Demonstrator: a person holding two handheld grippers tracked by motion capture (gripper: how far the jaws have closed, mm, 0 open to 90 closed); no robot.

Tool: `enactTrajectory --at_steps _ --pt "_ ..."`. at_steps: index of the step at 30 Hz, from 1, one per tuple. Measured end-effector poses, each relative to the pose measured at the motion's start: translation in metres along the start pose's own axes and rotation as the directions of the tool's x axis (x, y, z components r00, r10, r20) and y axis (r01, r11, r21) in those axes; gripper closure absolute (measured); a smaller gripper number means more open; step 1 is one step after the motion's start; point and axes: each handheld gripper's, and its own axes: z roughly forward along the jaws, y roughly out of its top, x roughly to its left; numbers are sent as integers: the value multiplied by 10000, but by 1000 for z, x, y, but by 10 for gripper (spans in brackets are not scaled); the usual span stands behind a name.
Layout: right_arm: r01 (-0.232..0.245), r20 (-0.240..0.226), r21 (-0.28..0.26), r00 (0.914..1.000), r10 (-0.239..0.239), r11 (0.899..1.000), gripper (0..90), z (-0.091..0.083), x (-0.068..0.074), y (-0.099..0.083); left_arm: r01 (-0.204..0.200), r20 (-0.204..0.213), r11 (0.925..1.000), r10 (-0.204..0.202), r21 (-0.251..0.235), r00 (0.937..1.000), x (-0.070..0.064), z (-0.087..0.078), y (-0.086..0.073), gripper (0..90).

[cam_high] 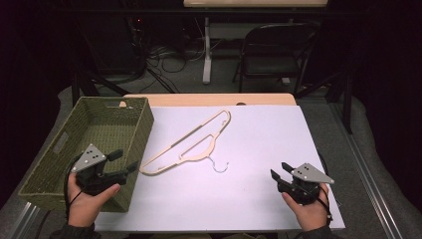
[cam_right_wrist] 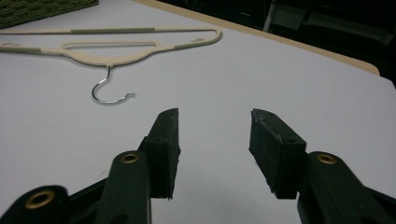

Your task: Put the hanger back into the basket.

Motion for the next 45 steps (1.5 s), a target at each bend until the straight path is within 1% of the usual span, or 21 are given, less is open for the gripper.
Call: enactTrajectory --at_steps 3,5,7,9,11,17,19,20,21,22,28,31,33,36,37,38,39,40,41,43,45 --pt "-93 -112 172 9999 95 9998 566 -1 0 0 -19 23 10000 19 8 10000 -1 1 0 316" --pt "-311 -165 342 9994 317 9989 588 -1 0 1 -43 39 10000 43 72 10000 -2 1 1 316" --pt "-349 -126 333 9993 353 9988 605 -2 0 2 -52 67 10000 51 77 10000 -3 2 0 316" --pt "-467 -216 417 9986 476 9980 625 -3 0 3 -55 76 9999 54 96 10000 -3 3 0 316" --pt "-431 -235 440 9987 441 9981 645 -3 0 3 -75 99 9999 74 95 9999 -3 3 0 315" --pt "-453 -661 716 9966 500 9964 699 1 5 9 -89 121 10000 89 -20 9999 -6 3 1 314" --pt "-350 -787 792 9960 412 9962 708 3 8 13 -196 90 9998 196 23 9998 -8 4 2 314" --pt "-221 -818 899 9962 295 9957 725 5 10 16 -183 115 9998 183 18 9998 -9 5 2 315" --pt "-173 -874 990 9958 261 9949 737 6 11 18 -187 175 9998 187 20 9997 -10 5 2 316" --pt "-150 -932 931 9954 237 9955 748 9 13 21 -191 205 9998 191 -11 9996 -11 6 2 318" --pt "350 -1312 1213 9912 -190 9920 777 23 25 43 -262 426 9996 265 -73 9987 -18 9 4 331" --pt "694 -1619 1517 9858 -445 9860 780 33 31 54 -294 561 9996 296 -48 9980 -22 13 6 331" --pt "833 -1679 1709 9843 -543 9818 780 40 34 60 -297 654 9996 298 -39 9974 -26 16 6 331" --pt "930 -1891 2060 9805 -537 9741 781 54 39 68 -322 840 9995 324 -35 9959 -32 21 7 331" --pt "965 -1928 2172 9797 -542 9713 781 57 40 70 -397 928 9992 393 22 9949 -35 24 7 331" --pt "1092 -1916 2236 9792 -662 9686 783 63 42 73 -421 979 9991 415 40 9943 -37 25 7 331" --pt "1116 -1969 2298 9782 -661 9668 784 66 44 75 -473 1041 9989 462 79 9935 -38 26 7 331" --pt "1135 -2026 2345 9771 -657 9655 783 70 46 76 -434 1073 9990 421 103 9933 -39 27 7 331" --pt "1190 -2030 2306 9766 -718 9657 784 73 47 78 -479 1120 9988 464 112 9926 -40 28 6 331" --pt "1266 -2086 2434 9751 -756 9616 790 77 49 81 -493 1150 9987 478 104 9922 -41 29 6 331" --pt "1244 -2133 2432 9743 -721 9620 800 83 51 83 -517 1185 9986 500 114 9917 -42 30 5 331"
